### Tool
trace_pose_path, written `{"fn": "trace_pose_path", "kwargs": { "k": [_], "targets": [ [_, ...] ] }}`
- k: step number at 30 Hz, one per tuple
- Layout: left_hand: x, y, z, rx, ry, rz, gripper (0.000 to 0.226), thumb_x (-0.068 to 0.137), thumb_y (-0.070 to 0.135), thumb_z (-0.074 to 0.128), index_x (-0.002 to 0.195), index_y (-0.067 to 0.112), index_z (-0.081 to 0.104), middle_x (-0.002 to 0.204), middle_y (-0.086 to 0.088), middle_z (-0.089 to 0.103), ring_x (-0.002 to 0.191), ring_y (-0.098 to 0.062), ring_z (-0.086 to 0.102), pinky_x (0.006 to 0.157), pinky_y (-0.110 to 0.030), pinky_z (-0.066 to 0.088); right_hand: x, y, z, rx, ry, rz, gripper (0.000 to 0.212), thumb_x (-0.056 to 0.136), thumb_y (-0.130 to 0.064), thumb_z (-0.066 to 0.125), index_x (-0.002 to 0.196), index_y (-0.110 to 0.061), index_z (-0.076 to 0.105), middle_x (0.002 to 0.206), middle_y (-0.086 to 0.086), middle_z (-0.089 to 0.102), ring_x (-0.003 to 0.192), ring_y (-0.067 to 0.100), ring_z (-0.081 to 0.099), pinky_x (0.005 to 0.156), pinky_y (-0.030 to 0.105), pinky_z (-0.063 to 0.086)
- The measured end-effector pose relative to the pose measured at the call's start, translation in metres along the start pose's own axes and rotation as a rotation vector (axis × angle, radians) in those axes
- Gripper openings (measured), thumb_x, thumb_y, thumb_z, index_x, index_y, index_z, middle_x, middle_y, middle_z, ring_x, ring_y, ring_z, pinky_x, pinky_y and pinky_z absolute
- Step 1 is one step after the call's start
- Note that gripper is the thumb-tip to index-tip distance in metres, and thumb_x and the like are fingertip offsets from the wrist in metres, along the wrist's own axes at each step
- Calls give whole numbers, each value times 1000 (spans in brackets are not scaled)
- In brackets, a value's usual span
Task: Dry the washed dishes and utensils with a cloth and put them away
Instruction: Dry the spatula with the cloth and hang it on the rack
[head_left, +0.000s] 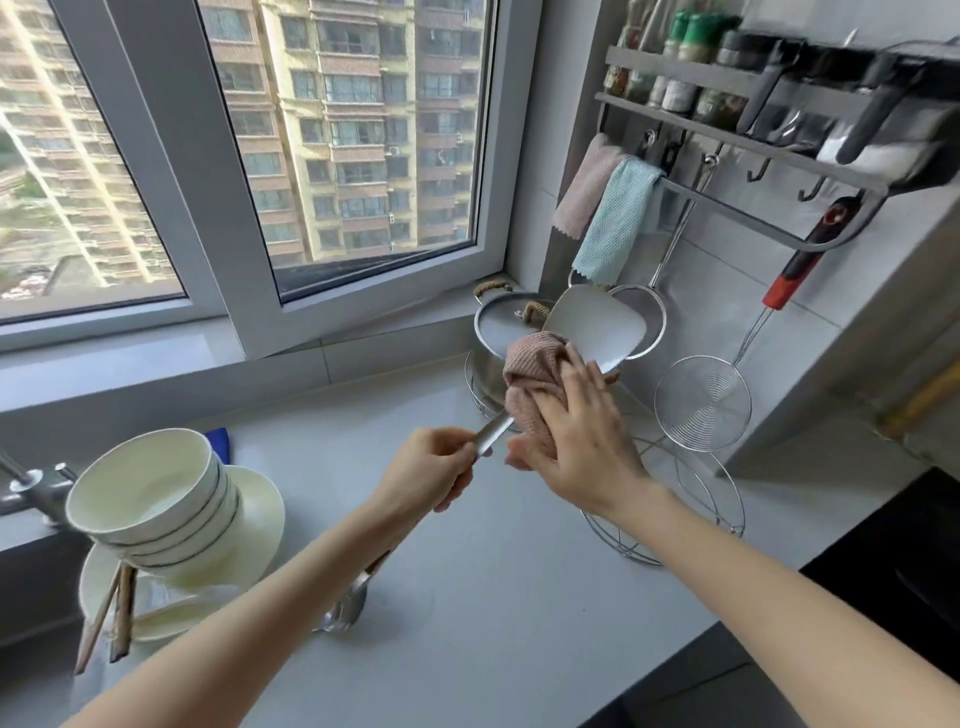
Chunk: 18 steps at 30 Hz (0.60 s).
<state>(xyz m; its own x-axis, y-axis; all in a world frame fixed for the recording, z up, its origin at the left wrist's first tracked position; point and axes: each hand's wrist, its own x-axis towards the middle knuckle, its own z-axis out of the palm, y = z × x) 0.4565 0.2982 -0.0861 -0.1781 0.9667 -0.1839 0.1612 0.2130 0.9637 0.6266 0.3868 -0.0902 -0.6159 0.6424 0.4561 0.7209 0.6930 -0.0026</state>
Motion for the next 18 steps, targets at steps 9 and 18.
{"fn": "trace_pose_path", "kwargs": {
  "k": [9,18],
  "targets": [
    [8,9,-7,211,-41,102,23,93,7,46,81,8,65,47,0,43,39,-16,31,44,-23,27,38,44,-37,-373,28,261,43,83,-34,51,116,-11,64,121,27,51,134,50,32,108,68,20],
    [3,18,-9,265,-92,112,27,92,4,48,74,14,64,41,5,41,32,-8,29,38,-18,23,34,49,-44,-359,-82,-80,78,78,-60,47,146,-27,32,156,24,16,141,46,21,106,68,25]
  ]
}}
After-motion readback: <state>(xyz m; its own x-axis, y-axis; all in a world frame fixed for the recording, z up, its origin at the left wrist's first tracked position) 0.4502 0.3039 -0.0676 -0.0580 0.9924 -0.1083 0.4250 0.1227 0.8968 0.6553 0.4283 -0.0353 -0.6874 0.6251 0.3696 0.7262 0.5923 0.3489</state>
